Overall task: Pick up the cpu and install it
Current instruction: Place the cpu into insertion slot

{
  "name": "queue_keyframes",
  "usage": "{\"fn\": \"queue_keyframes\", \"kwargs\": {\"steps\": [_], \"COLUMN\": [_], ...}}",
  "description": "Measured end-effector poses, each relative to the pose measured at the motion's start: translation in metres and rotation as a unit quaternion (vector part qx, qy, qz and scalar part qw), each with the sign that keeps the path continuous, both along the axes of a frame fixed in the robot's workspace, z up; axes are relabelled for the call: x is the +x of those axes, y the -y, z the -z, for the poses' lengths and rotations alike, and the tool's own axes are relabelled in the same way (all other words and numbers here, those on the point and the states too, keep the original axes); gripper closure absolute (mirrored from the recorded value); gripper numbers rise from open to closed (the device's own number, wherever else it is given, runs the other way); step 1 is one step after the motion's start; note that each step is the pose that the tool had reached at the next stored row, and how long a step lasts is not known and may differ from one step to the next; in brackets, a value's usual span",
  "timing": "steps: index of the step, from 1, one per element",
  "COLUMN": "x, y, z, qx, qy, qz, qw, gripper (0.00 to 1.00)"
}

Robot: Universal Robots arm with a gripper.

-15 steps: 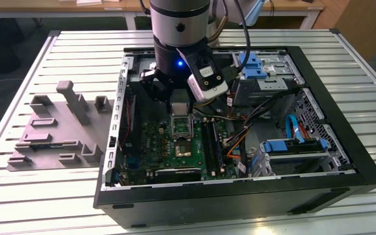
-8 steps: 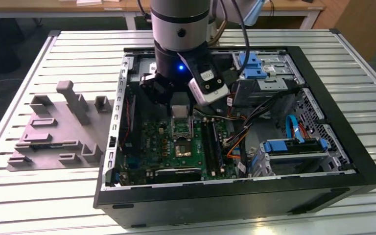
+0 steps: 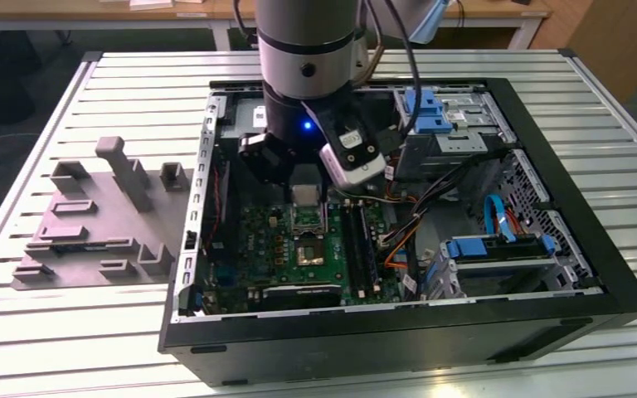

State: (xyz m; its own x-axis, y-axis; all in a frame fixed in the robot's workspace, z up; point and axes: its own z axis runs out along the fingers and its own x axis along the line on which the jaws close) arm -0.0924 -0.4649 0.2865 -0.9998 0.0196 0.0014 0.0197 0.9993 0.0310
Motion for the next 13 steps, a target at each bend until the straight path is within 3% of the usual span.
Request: {"fn": "queue_keyframes", "kwargs": {"steps": [10,13], "x": [0.001,0.001], "y": [0.0000,0.0000], "z": [0.0178,0.0184], "qx": [0.0000,0.0000], "qy": [0.0000,0.0000], "qz": [0.000,0.000], "qw": [1.0000,1.0000], "gripper": [0.53,0.53]}}
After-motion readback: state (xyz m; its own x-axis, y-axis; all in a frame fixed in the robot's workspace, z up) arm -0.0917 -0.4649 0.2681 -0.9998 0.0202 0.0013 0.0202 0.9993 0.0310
